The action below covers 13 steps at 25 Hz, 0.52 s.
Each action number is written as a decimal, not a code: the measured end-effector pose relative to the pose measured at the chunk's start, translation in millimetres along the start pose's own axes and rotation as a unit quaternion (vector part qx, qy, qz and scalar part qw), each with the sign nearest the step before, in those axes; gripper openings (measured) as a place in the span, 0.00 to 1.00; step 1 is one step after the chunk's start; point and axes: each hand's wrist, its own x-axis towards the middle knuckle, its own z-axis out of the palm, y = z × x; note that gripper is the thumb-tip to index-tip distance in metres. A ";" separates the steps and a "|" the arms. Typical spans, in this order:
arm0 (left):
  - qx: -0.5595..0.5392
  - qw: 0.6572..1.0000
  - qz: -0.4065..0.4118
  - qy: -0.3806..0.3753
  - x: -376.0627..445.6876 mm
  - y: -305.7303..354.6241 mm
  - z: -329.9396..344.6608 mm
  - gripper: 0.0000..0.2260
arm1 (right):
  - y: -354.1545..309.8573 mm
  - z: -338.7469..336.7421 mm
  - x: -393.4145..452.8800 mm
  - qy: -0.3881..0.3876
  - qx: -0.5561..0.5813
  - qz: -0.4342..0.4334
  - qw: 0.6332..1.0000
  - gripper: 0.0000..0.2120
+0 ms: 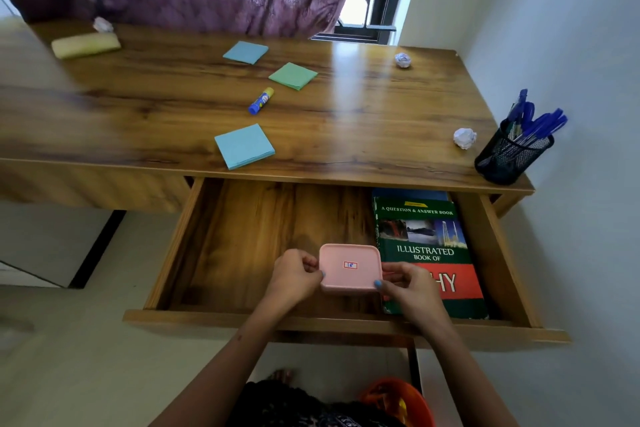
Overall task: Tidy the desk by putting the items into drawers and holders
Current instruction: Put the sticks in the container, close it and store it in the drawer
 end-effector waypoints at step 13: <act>0.043 0.999 0.023 0.019 -8.9 -2.6 3.2 0.17 | -0.4 -1.8 -2.1 -0.015 -0.017 0.004 1.000 0.16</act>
